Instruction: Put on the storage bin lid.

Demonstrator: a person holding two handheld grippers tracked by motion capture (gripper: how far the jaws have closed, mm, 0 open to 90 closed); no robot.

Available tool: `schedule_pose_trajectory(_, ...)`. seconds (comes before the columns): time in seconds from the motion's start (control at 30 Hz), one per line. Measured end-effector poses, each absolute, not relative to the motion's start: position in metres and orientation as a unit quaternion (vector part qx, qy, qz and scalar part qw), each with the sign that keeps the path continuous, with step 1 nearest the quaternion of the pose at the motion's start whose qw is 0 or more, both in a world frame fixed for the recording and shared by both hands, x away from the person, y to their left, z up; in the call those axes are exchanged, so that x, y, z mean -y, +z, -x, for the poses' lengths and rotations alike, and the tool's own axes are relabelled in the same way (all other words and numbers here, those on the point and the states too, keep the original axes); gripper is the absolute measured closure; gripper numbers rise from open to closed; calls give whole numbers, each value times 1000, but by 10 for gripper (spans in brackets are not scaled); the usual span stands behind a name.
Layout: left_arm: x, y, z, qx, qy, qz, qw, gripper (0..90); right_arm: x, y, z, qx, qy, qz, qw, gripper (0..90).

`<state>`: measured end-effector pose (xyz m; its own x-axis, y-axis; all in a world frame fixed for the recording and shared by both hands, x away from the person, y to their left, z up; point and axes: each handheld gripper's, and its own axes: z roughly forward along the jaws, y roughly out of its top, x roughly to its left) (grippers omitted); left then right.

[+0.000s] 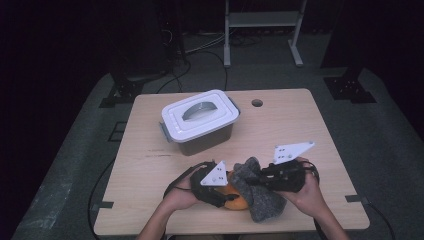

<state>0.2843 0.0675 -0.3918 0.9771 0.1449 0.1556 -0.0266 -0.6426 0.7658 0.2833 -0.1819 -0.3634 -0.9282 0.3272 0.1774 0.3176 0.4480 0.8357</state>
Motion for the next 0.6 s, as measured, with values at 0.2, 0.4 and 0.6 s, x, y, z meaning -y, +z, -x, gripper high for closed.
schedule_pose_trajectory(0.2,-82,-389,-292,-58,96,-892,438,394,194,-381,-294,-848,486,-212,-19,774)
schedule_pose_trajectory(0.4,-82,-395,-295,-68,88,-890,442,373,205,-395,-304,-840,487,-236,-42,773)
schedule_pose_trajectory(0.6,-75,-400,-287,-43,85,-893,441,353,195,-384,-298,-842,491,-223,-29,773)
